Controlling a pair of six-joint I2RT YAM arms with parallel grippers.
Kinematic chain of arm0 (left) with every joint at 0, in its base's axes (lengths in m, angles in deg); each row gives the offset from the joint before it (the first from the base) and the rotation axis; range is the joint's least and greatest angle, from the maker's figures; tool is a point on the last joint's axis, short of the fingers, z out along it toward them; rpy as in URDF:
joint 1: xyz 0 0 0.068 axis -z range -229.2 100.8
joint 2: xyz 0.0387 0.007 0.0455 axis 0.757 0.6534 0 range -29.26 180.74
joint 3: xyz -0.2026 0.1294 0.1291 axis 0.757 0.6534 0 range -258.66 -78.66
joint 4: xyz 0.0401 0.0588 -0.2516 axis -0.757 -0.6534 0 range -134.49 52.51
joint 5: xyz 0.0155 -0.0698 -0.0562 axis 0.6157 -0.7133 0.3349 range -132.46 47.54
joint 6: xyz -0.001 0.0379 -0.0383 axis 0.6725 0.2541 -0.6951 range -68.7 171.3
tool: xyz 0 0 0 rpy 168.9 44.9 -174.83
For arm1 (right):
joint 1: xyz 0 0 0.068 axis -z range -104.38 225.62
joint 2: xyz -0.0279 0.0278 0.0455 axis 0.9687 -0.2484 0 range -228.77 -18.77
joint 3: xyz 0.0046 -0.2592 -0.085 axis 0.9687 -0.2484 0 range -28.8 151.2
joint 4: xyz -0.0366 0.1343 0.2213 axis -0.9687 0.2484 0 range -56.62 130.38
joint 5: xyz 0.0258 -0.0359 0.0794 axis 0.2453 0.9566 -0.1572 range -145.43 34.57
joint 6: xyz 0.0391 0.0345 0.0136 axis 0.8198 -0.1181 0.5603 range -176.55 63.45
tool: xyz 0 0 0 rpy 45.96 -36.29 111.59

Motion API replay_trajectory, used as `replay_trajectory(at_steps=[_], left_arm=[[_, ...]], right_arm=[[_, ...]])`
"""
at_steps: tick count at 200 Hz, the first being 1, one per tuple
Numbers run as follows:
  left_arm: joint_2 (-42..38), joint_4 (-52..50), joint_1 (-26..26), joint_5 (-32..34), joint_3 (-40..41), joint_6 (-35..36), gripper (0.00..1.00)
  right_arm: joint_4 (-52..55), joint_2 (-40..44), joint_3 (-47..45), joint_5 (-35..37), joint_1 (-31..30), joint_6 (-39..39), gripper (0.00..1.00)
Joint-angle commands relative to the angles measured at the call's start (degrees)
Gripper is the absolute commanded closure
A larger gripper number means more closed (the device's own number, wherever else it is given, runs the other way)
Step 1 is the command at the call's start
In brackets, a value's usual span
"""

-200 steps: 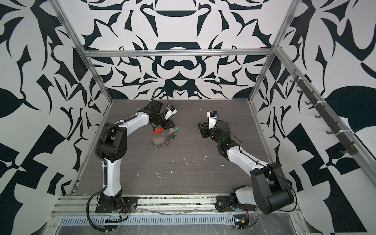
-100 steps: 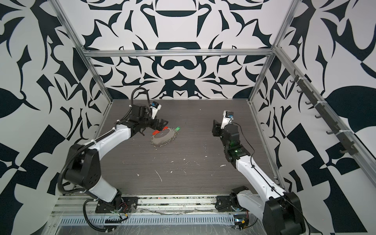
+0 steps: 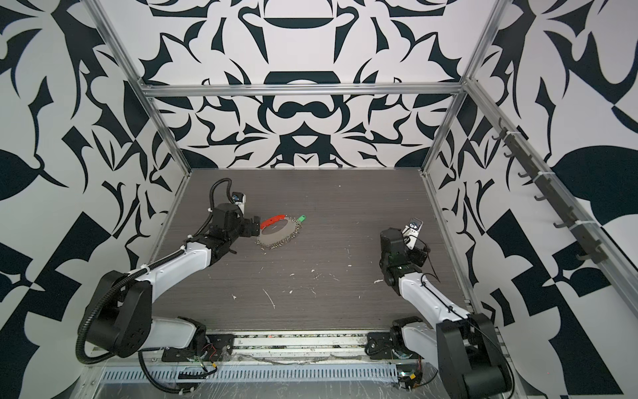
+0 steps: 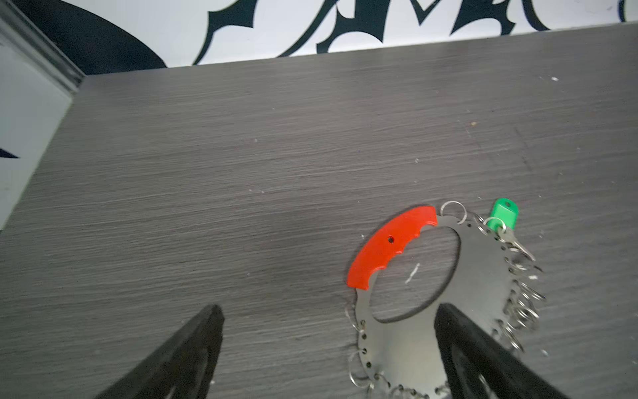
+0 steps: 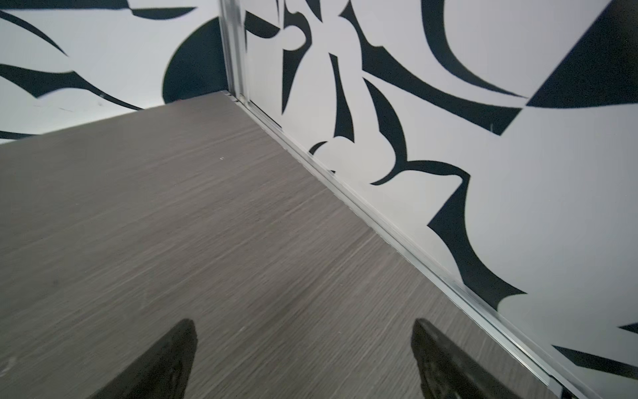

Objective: Attach keys to a key ring
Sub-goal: Place the keyring at the center of the table, then reset both arms

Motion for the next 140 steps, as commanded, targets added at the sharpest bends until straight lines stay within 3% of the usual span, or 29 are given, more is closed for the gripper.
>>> replay_trajectory(at_steps=[1,33,67,87,121,140], left_arm=[[-2.2,4.5,0.0,6.9,2.7,-1.6,0.01],[-3.5,7.9,0.0,9.0,5.4,-0.8,0.01],[-3.7,9.1,0.0,12.4,6.6,2.4,0.01],[-4.2,16.6,-0.2,15.9,10.3,4.7,0.01],[-4.5,25.2,-3.8,13.9,13.8,10.0,0.01],[-3.9,25.9,-7.4,12.2,15.0,8.5,0.01]], right_arm=[[-9.0,-4.4,1.0,4.6,-0.1,-2.2,0.00],[-20.0,-12.7,0.8,-2.8,-0.2,-15.3,0.00],[-30.6,-15.8,-1.6,-8.1,0.0,-22.2,0.00],[-28.0,-16.5,-0.2,-11.0,0.1,-22.7,0.00],[-30.3,-15.3,-2.0,-15.9,0.2,-24.8,0.00],[-35.2,-13.1,-5.6,-24.4,0.2,-21.3,0.00]])
